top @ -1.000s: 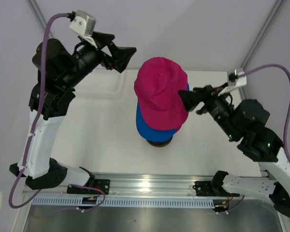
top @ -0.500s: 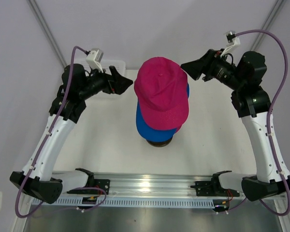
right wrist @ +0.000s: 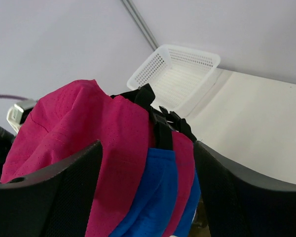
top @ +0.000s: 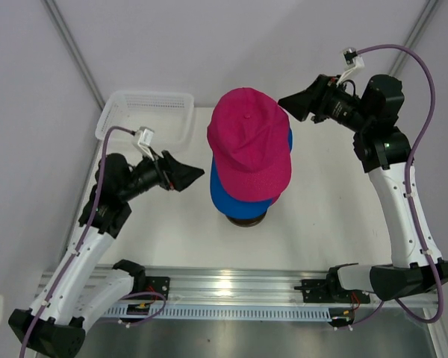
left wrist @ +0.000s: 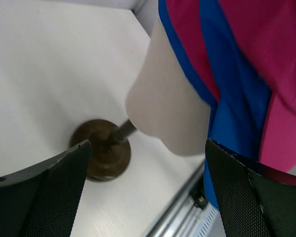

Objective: Stack the hats

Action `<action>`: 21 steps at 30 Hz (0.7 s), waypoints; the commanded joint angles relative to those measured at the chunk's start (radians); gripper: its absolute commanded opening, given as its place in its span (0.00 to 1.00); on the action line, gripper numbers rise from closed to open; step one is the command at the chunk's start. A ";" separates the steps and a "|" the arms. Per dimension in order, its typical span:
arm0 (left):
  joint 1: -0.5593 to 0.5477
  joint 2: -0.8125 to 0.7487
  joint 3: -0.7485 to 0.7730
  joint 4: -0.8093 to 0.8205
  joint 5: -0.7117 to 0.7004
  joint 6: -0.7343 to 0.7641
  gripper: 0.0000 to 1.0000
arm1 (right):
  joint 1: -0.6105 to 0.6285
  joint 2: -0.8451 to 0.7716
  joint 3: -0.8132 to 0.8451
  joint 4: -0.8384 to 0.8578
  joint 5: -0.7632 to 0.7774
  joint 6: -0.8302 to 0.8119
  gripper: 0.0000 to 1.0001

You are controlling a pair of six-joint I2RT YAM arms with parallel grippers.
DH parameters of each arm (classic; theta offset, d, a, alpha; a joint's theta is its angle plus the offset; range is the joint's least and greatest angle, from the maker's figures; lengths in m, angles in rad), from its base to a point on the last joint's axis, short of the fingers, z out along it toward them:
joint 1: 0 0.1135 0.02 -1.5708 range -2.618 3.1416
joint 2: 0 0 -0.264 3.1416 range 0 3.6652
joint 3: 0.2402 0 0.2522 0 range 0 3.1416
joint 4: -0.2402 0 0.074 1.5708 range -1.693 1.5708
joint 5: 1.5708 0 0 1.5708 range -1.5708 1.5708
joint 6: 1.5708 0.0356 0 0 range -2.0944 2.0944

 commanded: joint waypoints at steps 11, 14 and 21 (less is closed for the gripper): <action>-0.092 -0.125 -0.203 0.445 0.395 -0.132 1.00 | -0.006 0.011 0.075 0.070 -0.021 0.002 0.78; -0.139 -0.085 -0.203 0.477 0.369 -0.133 1.00 | -0.005 0.016 0.053 0.088 -0.026 0.013 0.77; -0.208 -0.010 -0.124 0.295 0.196 -0.003 0.99 | 0.002 0.004 0.024 0.085 -0.006 -0.002 0.78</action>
